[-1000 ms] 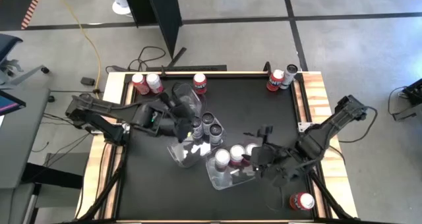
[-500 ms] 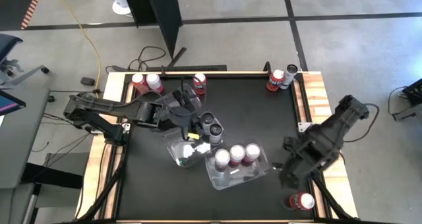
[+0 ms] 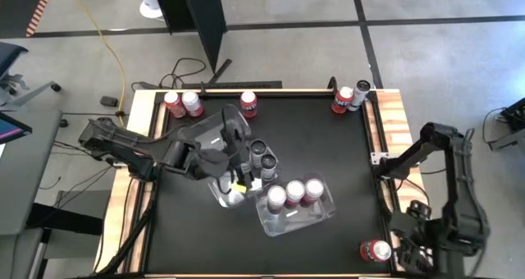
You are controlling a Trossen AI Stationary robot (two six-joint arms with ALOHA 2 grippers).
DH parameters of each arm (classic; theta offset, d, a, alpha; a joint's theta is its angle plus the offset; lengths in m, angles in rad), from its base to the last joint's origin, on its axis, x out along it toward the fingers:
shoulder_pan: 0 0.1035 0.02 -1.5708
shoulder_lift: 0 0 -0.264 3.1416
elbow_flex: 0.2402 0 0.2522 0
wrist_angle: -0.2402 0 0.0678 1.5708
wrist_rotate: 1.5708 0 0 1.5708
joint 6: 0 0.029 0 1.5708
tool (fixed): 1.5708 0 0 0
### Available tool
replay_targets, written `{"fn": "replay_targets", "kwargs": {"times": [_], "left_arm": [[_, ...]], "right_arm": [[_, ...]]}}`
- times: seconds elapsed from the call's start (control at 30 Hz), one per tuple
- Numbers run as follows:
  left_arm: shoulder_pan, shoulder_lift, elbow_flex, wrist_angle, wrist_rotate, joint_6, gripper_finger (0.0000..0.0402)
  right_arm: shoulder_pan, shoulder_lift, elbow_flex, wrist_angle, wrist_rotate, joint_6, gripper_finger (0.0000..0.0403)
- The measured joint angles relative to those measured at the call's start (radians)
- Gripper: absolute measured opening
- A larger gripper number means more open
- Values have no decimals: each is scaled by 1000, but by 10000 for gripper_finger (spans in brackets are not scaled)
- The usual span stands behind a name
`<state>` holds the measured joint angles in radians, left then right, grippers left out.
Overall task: Sort soda cans
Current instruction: Put the bottom right orange soda can in the top left transparent bin
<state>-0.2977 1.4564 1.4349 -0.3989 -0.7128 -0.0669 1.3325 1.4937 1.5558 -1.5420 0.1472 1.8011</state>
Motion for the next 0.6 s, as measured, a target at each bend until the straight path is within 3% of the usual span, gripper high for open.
{"fn": "replay_targets", "kwargs": {"times": [0.2,0.6], "left_arm": [[-55,18,0,120,-3,10,391],[-90,56,0,170,-20,-26,391]], "right_arm": [[94,1,-155,117,38,117,395],[72,0,-265,283,34,-38,395]]}}
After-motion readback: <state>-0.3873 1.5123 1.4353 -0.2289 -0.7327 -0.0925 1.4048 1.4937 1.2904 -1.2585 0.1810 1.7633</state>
